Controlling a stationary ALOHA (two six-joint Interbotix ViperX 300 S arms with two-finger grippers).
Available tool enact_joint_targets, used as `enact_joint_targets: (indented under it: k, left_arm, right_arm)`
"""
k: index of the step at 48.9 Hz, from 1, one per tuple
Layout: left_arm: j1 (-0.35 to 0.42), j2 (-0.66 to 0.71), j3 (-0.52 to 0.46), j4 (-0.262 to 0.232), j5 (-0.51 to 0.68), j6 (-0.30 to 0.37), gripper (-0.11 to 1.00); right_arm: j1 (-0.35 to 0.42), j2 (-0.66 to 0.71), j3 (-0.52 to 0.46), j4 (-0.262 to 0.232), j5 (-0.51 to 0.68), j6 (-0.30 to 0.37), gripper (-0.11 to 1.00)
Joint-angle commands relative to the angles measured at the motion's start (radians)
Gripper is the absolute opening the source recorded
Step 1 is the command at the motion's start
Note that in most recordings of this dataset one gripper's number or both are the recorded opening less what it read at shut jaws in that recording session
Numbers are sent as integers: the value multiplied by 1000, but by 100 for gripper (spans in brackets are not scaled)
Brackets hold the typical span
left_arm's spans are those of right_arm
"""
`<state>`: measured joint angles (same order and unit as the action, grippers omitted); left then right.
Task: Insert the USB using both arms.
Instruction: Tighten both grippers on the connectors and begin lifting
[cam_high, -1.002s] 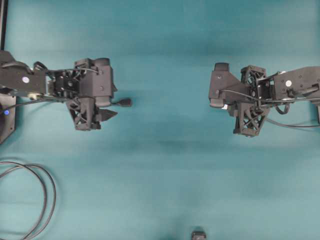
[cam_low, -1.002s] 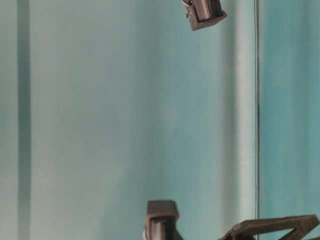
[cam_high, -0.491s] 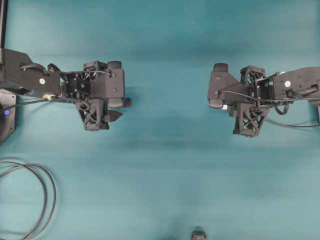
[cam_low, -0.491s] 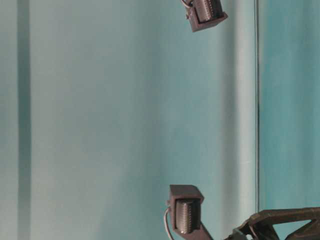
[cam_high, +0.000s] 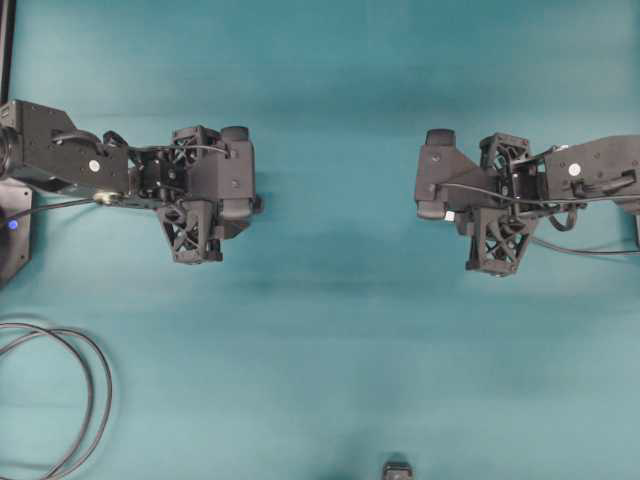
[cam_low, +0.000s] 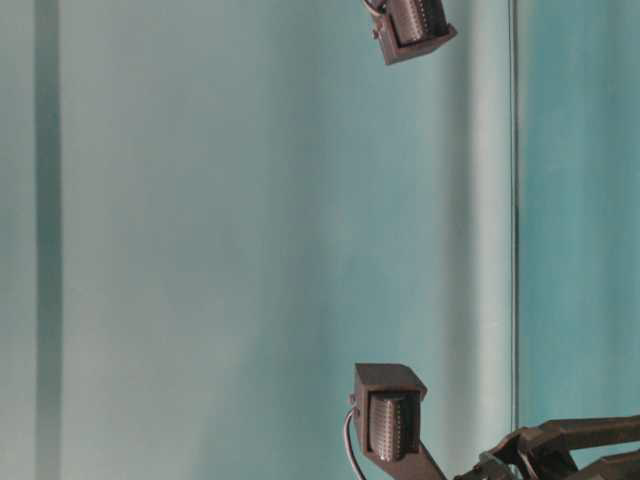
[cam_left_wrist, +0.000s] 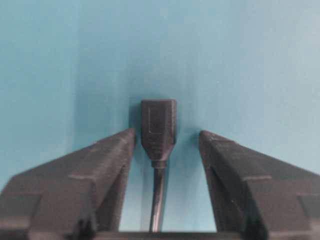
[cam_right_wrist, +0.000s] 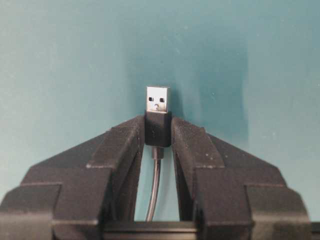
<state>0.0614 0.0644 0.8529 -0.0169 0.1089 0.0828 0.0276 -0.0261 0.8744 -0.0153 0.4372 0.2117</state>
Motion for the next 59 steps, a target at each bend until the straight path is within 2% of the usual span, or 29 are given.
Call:
enact_joint_targets:
  k: [1,18,31,41,49,59]
  left_arm:
    - [8,0,-12,5,-12,17,54]
    - [8,14,-43,3,-2,17,52]
    - [8,15,-63,5,18,26,42]
    - [6,14,-49,3,74,41,36]
    - [6,14,-31,5,71,43,29]
    - [6,14,-29,5,69,44,27]
  right_arm:
    - [23,-12,-12,5,0,-2,21]
    - [23,-57,-11,-20,12,0,21]
    - [23,-58,-14,-23,26,0,21]
    - [23,-58,-21,-23,28,-2,21]
    - [23,-61,-28,-23,28,-5,21]
    - [23,-81,-32,-51,28,-3,21]
